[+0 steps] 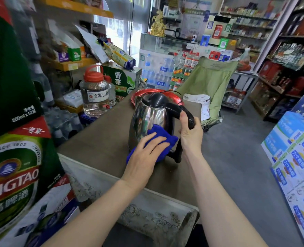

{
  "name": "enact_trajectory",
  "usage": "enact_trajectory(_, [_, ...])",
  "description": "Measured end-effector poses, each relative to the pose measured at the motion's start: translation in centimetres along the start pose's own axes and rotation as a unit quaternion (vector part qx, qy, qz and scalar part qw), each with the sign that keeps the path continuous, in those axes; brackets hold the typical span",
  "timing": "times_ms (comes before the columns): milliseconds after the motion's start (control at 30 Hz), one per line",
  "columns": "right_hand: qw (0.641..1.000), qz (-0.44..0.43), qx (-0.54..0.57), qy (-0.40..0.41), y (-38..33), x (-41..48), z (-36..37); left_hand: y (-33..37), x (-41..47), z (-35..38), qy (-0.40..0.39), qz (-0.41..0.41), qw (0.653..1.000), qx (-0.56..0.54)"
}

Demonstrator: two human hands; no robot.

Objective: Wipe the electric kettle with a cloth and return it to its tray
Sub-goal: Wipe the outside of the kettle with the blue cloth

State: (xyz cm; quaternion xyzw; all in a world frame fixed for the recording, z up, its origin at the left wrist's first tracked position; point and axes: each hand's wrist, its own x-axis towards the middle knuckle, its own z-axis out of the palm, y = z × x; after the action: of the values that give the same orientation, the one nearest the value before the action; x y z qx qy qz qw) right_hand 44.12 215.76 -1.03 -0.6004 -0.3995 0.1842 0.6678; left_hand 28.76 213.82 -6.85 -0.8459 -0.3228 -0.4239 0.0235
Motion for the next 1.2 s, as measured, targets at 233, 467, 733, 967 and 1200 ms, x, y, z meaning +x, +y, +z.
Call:
enact_trajectory(233, [0.993,-0.094,-0.071,0.032,-0.6,-6.5,-1.2,3.1,1.8,-2.6,0.083,-0.279,0.912,-0.288])
enact_trajectory(467, [0.984,0.116,0.052,-0.124,-0.4,-8.1,-1.3,1.5,1.3,-4.9,-0.227,-0.109,0.937,-0.242])
enact_trajectory(733, [0.932,-0.305,-0.194,0.032,-2.9,-4.0,1.0,-3.3,10.0,-8.1,-0.143,-0.032,0.988,0.044])
enact_trajectory(967, [0.926,-0.257,-0.275,0.031,6.4,-6.3,2.2,-4.4,11.3,-6.7,-0.191,-0.002,0.977,0.093])
enact_trajectory(1200, [0.954,-0.172,-0.245,0.028,4.3,-8.1,0.7,-4.1,11.4,-6.9,-0.189,-0.011,0.98,0.07])
